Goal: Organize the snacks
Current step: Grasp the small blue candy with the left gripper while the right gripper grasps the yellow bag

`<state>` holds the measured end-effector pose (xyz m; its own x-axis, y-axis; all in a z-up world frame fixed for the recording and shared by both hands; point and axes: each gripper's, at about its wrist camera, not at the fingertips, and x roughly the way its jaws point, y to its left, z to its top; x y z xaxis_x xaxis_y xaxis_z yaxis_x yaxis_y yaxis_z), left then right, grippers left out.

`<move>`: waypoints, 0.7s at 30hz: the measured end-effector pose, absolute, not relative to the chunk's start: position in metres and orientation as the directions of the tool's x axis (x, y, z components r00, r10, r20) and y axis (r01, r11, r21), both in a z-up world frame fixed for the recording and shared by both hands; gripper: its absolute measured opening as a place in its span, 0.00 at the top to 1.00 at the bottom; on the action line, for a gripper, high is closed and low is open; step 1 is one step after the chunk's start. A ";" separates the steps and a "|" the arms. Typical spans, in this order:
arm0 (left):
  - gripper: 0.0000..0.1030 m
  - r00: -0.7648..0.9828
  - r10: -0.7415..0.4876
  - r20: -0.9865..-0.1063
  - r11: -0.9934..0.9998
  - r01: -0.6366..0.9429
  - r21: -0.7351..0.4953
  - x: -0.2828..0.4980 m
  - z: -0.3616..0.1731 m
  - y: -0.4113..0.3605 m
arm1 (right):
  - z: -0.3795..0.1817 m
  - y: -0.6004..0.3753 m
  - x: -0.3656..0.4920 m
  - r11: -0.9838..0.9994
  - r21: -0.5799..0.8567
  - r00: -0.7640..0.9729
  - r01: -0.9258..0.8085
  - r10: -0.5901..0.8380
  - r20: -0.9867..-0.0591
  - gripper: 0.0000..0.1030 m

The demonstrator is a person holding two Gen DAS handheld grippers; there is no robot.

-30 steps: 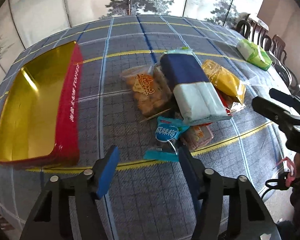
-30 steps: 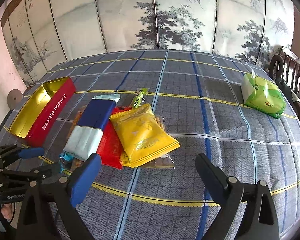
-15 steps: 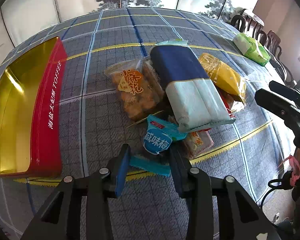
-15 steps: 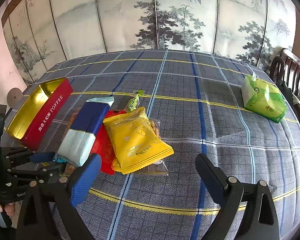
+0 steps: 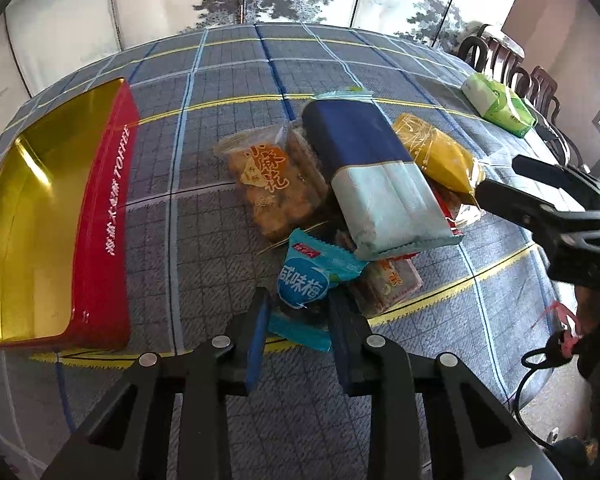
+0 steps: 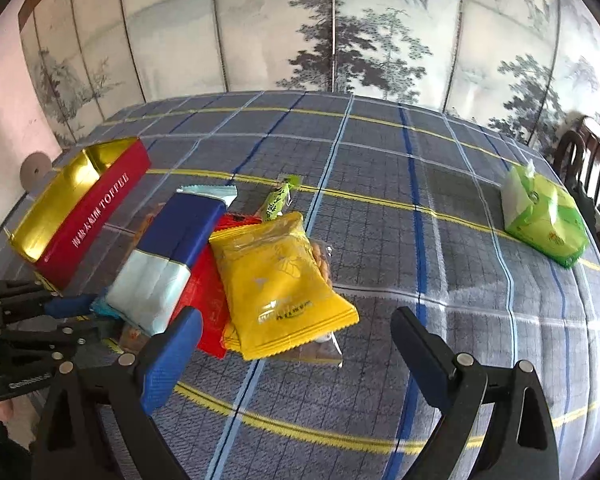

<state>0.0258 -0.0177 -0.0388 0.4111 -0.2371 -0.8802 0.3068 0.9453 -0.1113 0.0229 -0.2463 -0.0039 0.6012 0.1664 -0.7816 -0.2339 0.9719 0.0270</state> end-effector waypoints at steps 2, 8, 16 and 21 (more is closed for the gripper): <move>0.76 0.414 -0.239 -0.878 0.946 0.303 -0.115 0.025 -0.038 -0.016 | -0.005 -0.245 0.029 0.967 0.030 0.592 -0.254 0.180 -0.786 0.06; 0.77 0.419 -0.243 -0.875 0.950 0.284 -0.127 0.020 -0.032 -0.008 | -0.011 -0.239 0.047 0.954 0.028 0.556 -0.300 0.199 -0.807 0.06; 0.77 0.437 -0.233 -0.869 0.960 0.246 -0.134 0.018 -0.018 0.005 | -0.019 -0.230 0.054 0.941 0.018 0.522 -0.339 0.203 -0.828 0.28; 0.77 0.454 -0.228 -0.861 0.965 0.226 -0.137 0.017 -0.009 0.014 | -0.020 -0.230 0.055 0.940 0.037 0.509 -0.338 0.215 -0.833 0.34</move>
<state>0.0167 0.0142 -0.0095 0.4542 -0.2283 -0.8612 0.2258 0.9645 -0.1367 0.0554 -0.2303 -0.0197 0.5092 0.2153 -0.8333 -0.3379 0.9405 0.0365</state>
